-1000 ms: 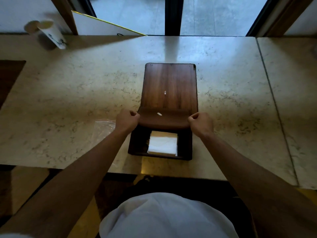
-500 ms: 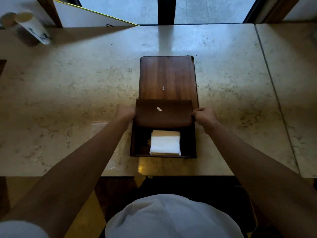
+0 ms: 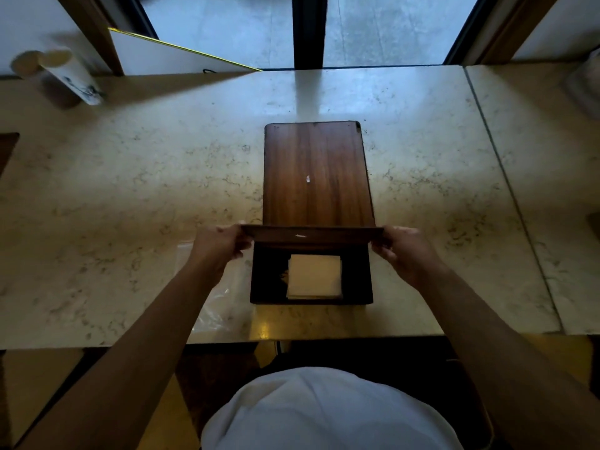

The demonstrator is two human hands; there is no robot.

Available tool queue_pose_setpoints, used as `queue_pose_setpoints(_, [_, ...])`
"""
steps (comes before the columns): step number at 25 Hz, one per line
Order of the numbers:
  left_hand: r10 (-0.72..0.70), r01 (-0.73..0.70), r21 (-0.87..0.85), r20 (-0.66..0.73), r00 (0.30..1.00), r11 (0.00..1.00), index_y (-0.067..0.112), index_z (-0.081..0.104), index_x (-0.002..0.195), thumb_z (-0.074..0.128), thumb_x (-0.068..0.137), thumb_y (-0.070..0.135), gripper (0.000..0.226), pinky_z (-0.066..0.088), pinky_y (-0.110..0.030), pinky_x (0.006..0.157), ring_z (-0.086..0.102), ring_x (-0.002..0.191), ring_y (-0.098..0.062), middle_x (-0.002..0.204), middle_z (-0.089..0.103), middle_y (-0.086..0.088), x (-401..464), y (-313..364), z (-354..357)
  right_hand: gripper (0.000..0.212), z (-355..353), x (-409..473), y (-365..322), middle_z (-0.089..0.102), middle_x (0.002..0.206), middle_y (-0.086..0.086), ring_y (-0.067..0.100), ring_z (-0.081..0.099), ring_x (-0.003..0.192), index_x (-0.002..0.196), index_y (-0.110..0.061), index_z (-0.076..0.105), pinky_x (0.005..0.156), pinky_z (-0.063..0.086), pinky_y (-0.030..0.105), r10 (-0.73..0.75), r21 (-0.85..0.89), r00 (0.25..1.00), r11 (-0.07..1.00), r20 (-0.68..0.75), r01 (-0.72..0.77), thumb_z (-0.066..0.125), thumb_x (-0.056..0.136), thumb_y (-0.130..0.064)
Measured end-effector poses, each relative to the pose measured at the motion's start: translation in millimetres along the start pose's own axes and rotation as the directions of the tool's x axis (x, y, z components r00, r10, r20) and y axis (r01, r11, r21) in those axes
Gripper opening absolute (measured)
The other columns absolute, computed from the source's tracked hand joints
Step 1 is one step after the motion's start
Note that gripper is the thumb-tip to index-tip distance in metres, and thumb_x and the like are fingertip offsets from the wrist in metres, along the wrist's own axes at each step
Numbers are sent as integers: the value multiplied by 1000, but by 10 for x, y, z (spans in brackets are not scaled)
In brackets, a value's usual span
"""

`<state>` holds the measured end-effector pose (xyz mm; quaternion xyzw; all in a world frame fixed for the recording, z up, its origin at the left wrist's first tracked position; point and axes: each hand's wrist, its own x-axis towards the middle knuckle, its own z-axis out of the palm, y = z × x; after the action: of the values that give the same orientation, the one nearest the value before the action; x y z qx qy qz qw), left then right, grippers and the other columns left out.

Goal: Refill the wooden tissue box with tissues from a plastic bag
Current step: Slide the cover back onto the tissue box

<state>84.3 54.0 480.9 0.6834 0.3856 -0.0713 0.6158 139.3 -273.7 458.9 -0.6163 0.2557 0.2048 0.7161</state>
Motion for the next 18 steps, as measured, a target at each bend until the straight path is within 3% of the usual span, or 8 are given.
queue_pose_setpoints(3, [-33, 29, 80, 47, 998, 996, -3, 72, 106, 67, 95, 8, 17, 54, -30, 67, 68, 78, -21, 92, 72, -15, -91, -151, -110, 4, -74, -142, 121, 72, 84, 14, 16, 75, 72, 88, 5, 69, 59, 58, 24, 160, 38, 987, 987, -23, -159, 65, 89, 3])
queue_pose_setpoints(6, [18, -24, 195, 32, 999, 980, 2, 77, 104, 68, 91, -1, 16, 56, -38, 76, 69, 83, -20, 94, 75, -10, -126, -348, -111, 6, -114, -229, 226, 74, 96, 17, 23, 75, 84, 93, 5, 71, 61, 59, 28, 197, -129, 978, 970, -69, -204, 69, 88, 3])
queue_pose_setpoints(9, [90, -74, 310, -37, 995, 948, 7, 79, 101, 73, 88, 5, 15, 58, -40, 82, 72, 89, -22, 94, 78, -10, -149, -529, -66, 4, -103, -285, 267, 75, 88, 17, 23, 75, 73, 86, 5, 72, 52, 58, 28, 135, -288, 982, 943, -131, -168, 73, 84, 2])
queue_pose_setpoints(11, [156, -115, 377, -81, 984, 919, 10, 81, 97, 75, 86, 8, 13, 57, -38, 84, 71, 87, -18, 94, 79, -8, -146, -609, -25, 4, -77, -301, 296, 74, 83, 16, 22, 72, 67, 83, 2, 74, 54, 56, 30, 76, -415, 982, 899, -172, -142, 75, 82, -1])
queue_pose_setpoints(15, [192, -128, 410, -117, 974, 903, 11, 81, 98, 75, 85, 8, 14, 54, -30, 78, 70, 83, -14, 96, 80, -6, -145, -733, 54, 19, 13, -325, 381, 69, 72, 14, 19, 63, 64, 72, 2, 70, 59, 51, 35, -60, -596, 979, 800, -194, -69, 67, 83, -12])
queue_pose_setpoints(18, [180, -119, 381, -128, 975, 917, 10, 79, 105, 71, 87, 3, 21, 47, -16, 65, 62, 75, 2, 102, 79, -7, -193, -852, 103, 29, 83, -398, 445, 55, 57, 6, 19, 50, 57, 54, -13, 57, 57, 40, 35, -132, -707, 979, 707, -158, -19, 59, 82, -20])
